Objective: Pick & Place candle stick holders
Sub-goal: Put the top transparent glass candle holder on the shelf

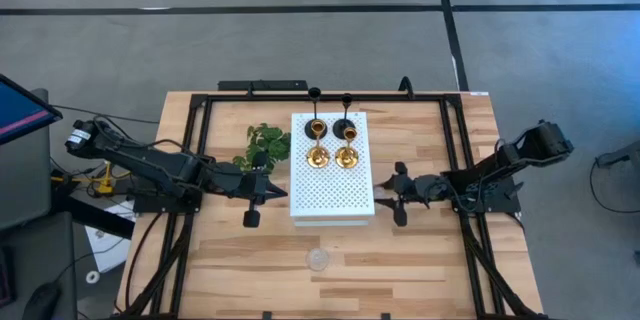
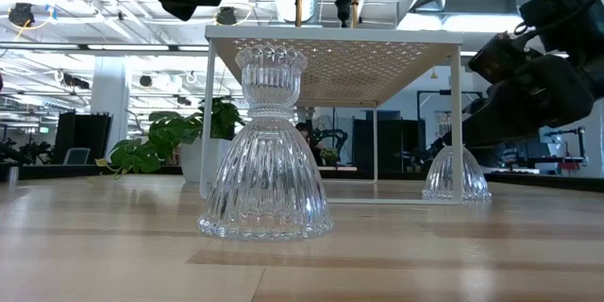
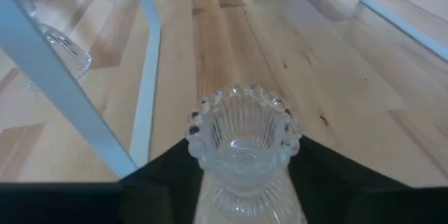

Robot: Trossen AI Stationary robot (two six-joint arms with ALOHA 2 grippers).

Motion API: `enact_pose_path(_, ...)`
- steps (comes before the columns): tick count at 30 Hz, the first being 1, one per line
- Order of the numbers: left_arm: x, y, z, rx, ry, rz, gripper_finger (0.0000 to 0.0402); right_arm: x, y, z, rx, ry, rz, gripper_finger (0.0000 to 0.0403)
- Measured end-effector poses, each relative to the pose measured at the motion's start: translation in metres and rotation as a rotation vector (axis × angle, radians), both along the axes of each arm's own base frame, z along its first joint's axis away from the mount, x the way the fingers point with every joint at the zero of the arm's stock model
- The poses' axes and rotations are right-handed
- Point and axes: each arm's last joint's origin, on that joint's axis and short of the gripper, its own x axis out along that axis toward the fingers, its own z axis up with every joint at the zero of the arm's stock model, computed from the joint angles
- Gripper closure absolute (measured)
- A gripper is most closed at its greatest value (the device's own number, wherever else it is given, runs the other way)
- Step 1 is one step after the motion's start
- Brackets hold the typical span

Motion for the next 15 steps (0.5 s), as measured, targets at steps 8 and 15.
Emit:
enact_pose_path(8,0.0,-0.0001,0.0,0.0,0.001,0.0,0.0395,-0.0002,0.0009,-0.0002,0.011,0.009,0.033,0.0285)
enact_pose_path(15,0.0,0.0,0.0,0.0,0.001,0.0,0.0394,-0.0051,-0.0001,0.0032,0.037,0.038,0.023,0.0267)
